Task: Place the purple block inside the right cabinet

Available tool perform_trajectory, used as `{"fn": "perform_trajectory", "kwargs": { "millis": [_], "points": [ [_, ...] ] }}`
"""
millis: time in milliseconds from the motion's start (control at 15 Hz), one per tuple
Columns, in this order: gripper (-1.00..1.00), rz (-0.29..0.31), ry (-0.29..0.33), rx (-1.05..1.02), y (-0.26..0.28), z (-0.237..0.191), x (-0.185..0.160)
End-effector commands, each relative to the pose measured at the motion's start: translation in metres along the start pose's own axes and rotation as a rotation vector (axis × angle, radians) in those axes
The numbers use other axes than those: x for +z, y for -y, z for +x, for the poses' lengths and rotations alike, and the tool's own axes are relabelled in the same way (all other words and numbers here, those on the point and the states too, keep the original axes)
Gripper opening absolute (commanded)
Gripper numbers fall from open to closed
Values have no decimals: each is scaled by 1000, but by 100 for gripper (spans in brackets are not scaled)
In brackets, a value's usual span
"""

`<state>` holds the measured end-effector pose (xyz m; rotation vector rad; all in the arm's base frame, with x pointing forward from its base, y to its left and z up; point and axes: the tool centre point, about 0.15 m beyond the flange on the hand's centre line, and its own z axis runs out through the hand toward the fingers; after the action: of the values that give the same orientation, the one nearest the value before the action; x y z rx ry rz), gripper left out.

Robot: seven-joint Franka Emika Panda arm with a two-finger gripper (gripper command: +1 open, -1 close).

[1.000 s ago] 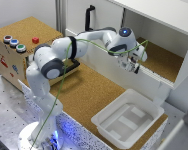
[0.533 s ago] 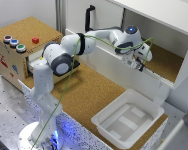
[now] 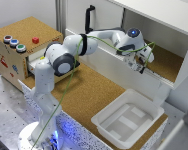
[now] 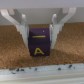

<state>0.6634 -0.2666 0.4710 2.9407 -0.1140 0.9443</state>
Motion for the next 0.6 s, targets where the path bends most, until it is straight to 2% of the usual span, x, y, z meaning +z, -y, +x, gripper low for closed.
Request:
{"fn": "perform_trajectory", "kwargs": {
  "millis": [0, 133, 533],
  "points": [
    [100, 53, 14, 0, 1, 25, 16],
    [100, 31, 3, 10, 2, 14, -7],
    [100, 61, -21, -34, 11, -46, -94]
  ]
}}
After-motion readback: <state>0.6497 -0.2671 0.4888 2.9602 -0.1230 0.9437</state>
